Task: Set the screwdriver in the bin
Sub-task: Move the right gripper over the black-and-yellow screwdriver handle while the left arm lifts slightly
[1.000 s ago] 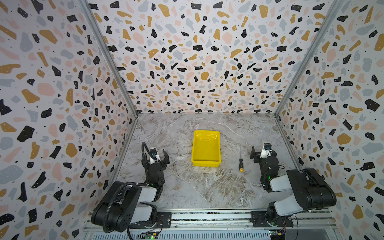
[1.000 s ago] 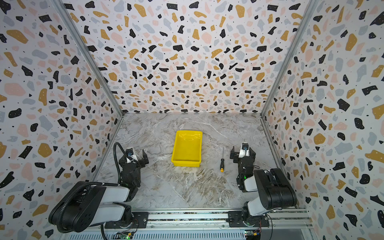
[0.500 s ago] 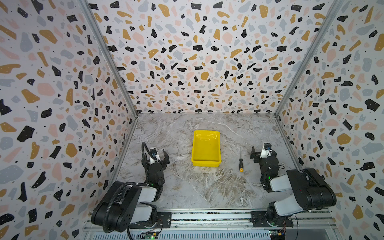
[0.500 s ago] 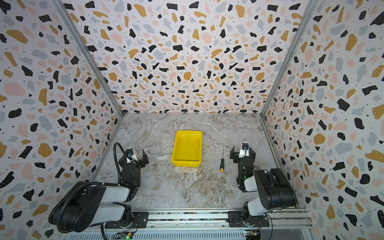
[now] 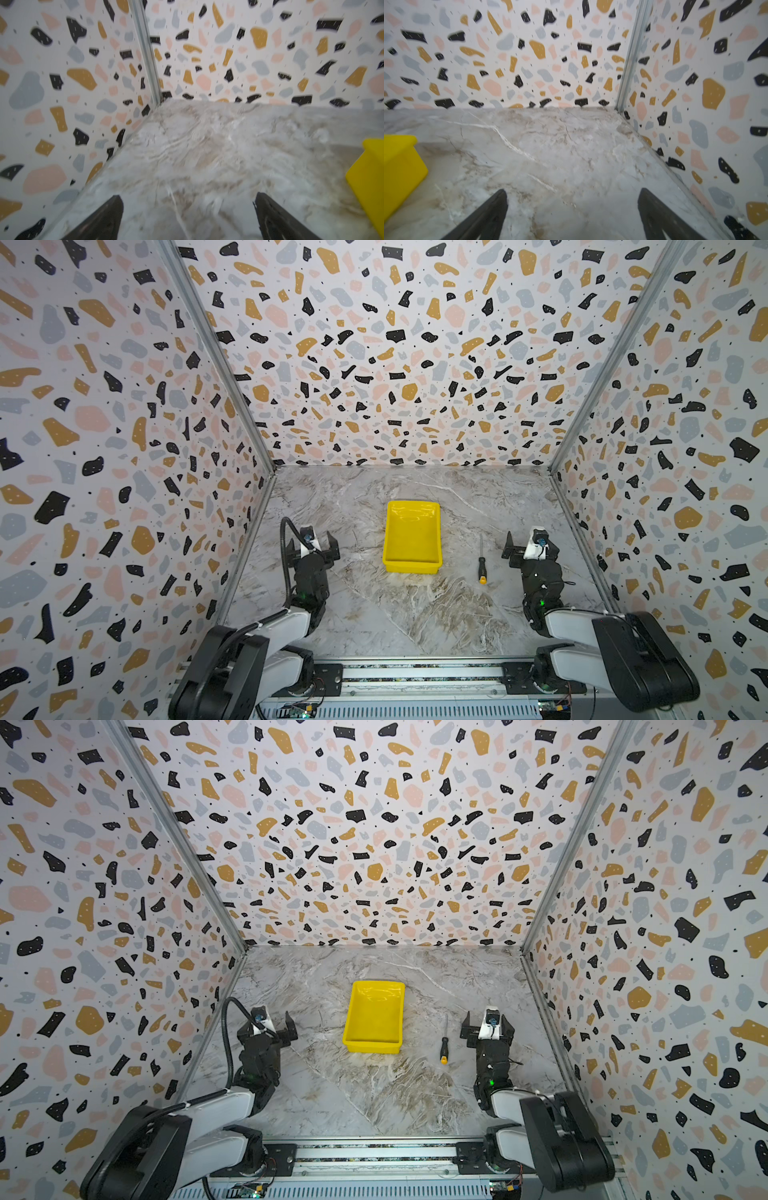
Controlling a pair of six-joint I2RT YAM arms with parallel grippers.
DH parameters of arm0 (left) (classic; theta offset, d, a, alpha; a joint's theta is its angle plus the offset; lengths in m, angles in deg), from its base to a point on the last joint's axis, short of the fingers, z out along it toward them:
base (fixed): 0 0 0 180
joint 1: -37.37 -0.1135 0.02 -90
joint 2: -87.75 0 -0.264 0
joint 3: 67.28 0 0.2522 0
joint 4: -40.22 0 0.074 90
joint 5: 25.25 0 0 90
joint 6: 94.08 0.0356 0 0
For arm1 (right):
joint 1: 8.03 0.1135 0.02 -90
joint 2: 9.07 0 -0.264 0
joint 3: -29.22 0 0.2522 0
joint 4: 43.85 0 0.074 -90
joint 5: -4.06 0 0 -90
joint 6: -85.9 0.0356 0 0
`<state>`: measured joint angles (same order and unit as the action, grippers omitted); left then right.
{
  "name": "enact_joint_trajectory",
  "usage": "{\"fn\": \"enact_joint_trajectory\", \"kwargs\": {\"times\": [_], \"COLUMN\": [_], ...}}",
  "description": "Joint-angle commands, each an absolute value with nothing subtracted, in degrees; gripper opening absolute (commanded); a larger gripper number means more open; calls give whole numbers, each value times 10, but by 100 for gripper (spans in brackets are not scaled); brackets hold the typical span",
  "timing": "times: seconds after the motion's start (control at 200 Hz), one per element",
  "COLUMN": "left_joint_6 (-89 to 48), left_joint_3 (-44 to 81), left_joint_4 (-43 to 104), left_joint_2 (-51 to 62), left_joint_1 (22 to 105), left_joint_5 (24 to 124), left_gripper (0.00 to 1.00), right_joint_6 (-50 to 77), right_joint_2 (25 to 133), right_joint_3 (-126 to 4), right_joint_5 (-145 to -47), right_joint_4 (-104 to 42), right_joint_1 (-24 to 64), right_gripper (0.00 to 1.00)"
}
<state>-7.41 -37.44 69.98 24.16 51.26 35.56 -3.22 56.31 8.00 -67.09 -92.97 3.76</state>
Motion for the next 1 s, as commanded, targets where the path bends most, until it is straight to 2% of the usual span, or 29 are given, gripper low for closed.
{"fn": "enact_joint_trajectory", "kwargs": {"times": [0.0,0.09,0.16,0.22,0.295,0.39,0.45,0.696,0.786,0.906,0.996], "left_joint_6": [-127,-212,-269,-280,-313,-335,-356,-372,-384,-438,-457], "left_joint_3": [-267,-234,-209,-216,-250,-300,-321,-313,-309,-299,-325], "left_joint_4": [463,377,280,247,227,214,211,233,213,161,192], "left_joint_2": [299,327,341,349,361,371,371,329,341,372,391], "left_joint_1": [515,515,515,515,515,514,513,505,506,506,505], "left_joint_5": [377,408,438,483,521,506,480,485,463,364,342], "left_gripper": [100,100,100,100,100,100,99,100,100,100,100], "right_joint_6": [-11,64,202,310,299,303,299,296,298,305,311], "right_joint_2": [452,385,361,350,338,325,314,261,276,309,329], "right_joint_3": [20,-40,-95,-99,-76,-53,-27,6,1,-9,-18], "right_joint_5": [-631,-647,-654,-644,-746,-768,-751,-626,-617,-611,-603], "right_joint_4": [-712,-543,-342,-251,-245,-219,-223,-249,-249,-248,-242], "right_joint_1": [66,75,73,65,35,41,68,213,221,221,220], "right_gripper": [99,99,99,99,99,99,99,99,99,99,99]}}
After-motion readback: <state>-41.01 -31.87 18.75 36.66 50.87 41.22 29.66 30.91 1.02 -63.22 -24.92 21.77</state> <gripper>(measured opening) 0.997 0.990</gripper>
